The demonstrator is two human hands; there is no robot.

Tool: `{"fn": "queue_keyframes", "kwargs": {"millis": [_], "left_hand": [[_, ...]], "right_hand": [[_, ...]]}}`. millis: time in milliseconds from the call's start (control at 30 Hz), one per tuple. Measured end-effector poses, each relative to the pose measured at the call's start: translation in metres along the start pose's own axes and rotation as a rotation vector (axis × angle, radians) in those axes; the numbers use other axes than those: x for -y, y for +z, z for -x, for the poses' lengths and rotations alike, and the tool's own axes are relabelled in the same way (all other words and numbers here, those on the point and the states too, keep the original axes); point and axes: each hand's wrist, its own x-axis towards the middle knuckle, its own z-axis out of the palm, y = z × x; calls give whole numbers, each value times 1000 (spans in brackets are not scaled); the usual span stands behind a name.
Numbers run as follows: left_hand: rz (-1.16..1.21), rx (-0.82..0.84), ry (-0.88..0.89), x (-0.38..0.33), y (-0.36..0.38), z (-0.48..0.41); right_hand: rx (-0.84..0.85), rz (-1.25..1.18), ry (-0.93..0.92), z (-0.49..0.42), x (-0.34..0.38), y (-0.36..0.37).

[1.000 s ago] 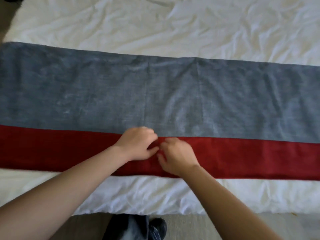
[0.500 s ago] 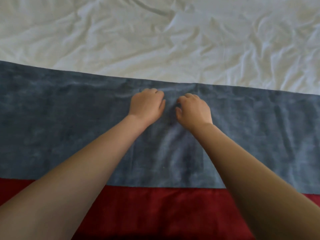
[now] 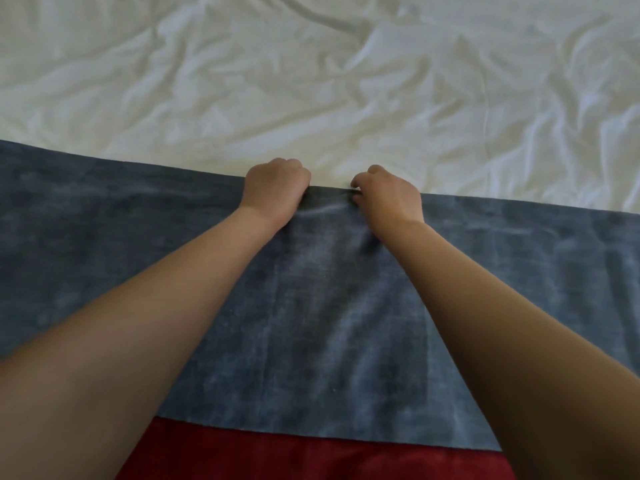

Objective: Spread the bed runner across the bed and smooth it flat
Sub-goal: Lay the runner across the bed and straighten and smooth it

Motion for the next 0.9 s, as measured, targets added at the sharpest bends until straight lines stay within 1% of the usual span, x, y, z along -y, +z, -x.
{"fn": "queue_keyframes", "kwargs": {"millis": [133,233,367,433,533,600,633,733,767,833,900], "left_hand": [[-106,-4,100,0,-5,-9],[-177,1,177,0,-10,-16],[-125,-47,233,4,-6,-17],[-93,-68,271,8,-2,-14],[-76,-73,295,8,-4,-16],[-81,-58,295,5,-10,-24],[-80,-39,261,4,-12,-29],[-33,-26,84,6,-11,-42],[-4,-36,64,5,-9,-44],[77,-52,98,-4,-7,-42],[169,-25,193,-17,-7,-42]], "right_hand": [[38,-79,26,-9,0,3],[54,-122,3,-18,-1,0],[143,-275,26,-29,-4,-7],[198,-217,-30,-32,-4,-10],[153,-53,-121,-41,0,-11],[85,24,-180,-46,2,-6],[61,29,-174,-46,3,-2],[30,-53,-105,-41,-1,11],[26,-81,-112,-39,-5,13],[48,-161,-146,-37,-19,11],[101,-210,-160,-34,-43,2]]}}
